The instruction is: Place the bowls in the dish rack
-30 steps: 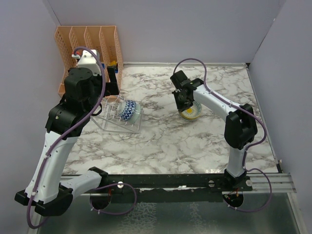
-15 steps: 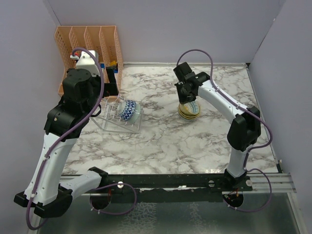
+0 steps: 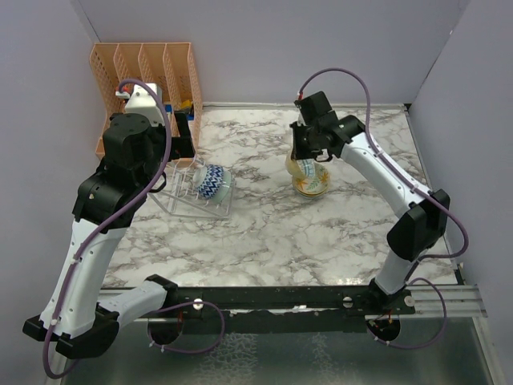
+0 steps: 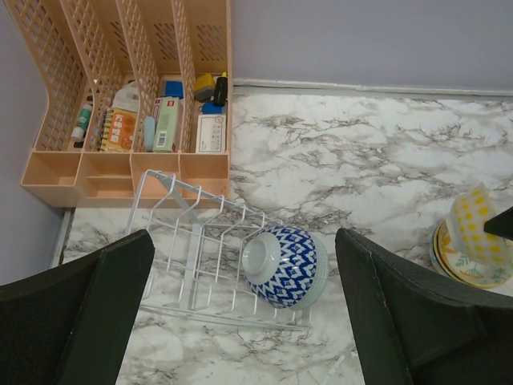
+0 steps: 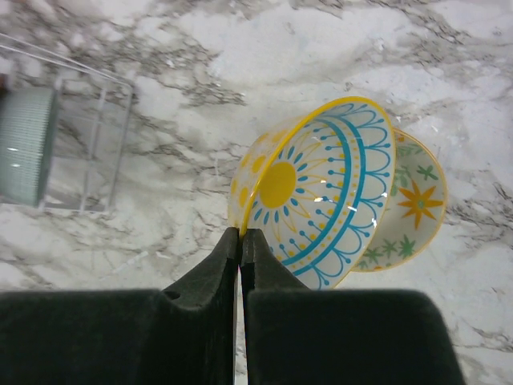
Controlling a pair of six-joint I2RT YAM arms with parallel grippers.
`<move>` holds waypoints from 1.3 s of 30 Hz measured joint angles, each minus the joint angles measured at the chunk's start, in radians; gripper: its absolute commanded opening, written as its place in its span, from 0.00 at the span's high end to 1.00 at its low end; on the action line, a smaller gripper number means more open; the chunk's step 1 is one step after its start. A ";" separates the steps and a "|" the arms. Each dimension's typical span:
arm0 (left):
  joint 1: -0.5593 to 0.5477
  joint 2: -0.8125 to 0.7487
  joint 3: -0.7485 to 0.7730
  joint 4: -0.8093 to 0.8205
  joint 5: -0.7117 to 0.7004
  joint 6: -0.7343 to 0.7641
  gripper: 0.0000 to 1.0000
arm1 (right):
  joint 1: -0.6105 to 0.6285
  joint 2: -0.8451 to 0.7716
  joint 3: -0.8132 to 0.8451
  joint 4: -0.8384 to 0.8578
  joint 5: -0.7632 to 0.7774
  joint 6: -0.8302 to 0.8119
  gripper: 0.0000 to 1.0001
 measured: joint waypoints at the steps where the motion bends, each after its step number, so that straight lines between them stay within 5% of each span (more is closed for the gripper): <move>1: 0.000 0.000 0.000 0.000 0.000 -0.001 0.01 | -0.002 -0.013 -0.005 0.016 -0.016 0.008 0.99; 9: 0.000 0.000 0.013 -0.002 0.000 -0.002 0.01 | -0.032 -0.117 -0.105 0.205 -0.247 0.151 0.99; 19: 0.000 0.011 0.094 -0.008 0.000 -0.002 0.01 | -0.024 -0.177 -0.376 0.750 -0.542 0.519 0.99; 27: 0.000 0.017 0.113 -0.011 -0.001 -0.002 0.01 | 0.021 -0.153 -0.408 1.089 -0.585 0.721 0.99; 39: 0.000 0.024 0.143 -0.031 -0.011 0.003 0.01 | 0.170 0.085 -0.384 1.476 -0.564 0.983 0.99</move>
